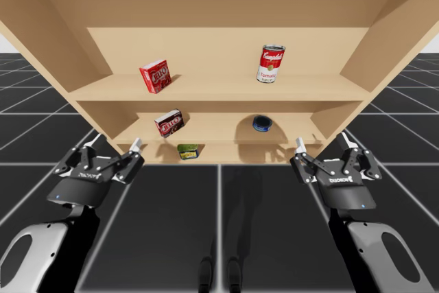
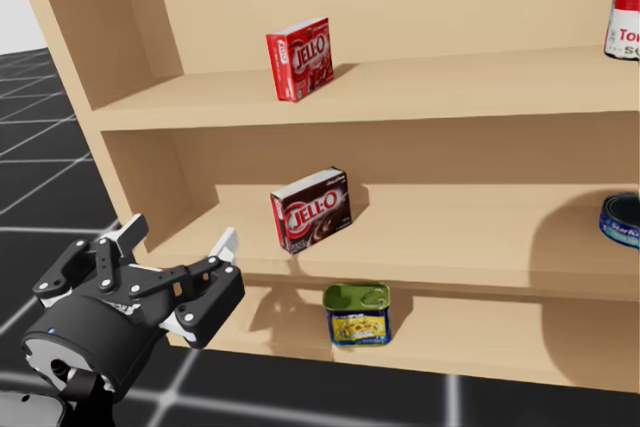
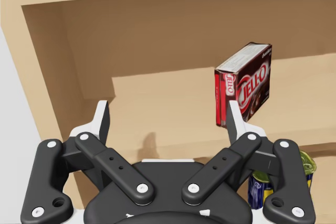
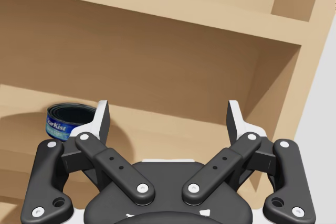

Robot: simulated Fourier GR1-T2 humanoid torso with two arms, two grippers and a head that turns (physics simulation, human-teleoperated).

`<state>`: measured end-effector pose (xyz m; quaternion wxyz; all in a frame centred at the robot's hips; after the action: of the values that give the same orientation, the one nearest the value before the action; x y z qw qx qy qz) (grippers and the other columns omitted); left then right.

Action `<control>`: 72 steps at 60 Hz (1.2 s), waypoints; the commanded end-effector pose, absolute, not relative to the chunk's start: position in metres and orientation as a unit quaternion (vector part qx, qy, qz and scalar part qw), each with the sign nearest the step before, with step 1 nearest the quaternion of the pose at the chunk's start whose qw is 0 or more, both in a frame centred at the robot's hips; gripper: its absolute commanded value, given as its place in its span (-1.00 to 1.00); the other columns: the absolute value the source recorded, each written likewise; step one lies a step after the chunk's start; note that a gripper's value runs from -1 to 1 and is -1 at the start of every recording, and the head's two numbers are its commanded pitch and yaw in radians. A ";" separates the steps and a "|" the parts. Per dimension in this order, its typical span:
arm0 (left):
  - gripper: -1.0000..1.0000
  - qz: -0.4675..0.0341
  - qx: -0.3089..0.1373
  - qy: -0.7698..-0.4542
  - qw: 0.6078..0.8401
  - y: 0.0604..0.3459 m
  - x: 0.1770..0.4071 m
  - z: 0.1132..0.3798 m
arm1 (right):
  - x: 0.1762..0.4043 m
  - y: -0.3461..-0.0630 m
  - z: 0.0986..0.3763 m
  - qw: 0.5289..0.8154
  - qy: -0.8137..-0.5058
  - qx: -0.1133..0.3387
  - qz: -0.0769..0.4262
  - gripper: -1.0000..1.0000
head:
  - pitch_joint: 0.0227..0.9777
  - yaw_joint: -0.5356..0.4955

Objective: Look through the shelves, find the pudding box, and take it.

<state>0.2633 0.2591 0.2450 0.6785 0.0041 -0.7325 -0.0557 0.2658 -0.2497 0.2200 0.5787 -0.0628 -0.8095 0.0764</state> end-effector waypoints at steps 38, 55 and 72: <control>-1.00 -0.114 -0.132 -0.657 0.733 0.241 0.319 0.263 | 0.267 -0.255 0.218 0.578 -0.810 -0.065 0.078 -1.00 | 0.08 0.56; -1.00 -0.106 -0.149 -0.630 0.755 0.236 0.353 0.251 | 0.267 -0.256 0.218 0.577 -0.811 -0.064 0.077 -1.00 | 0.08 0.55; -1.00 -0.117 -0.139 -0.624 0.760 0.220 0.375 0.247 | 0.268 -0.256 0.219 0.576 -0.811 -0.064 0.078 -1.00 | 0.09 0.53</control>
<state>0.3634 0.2276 0.2502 0.7571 -0.1442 -0.6271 -0.1126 0.2678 -0.2560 0.2184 0.5765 -0.0640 -0.8109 0.0776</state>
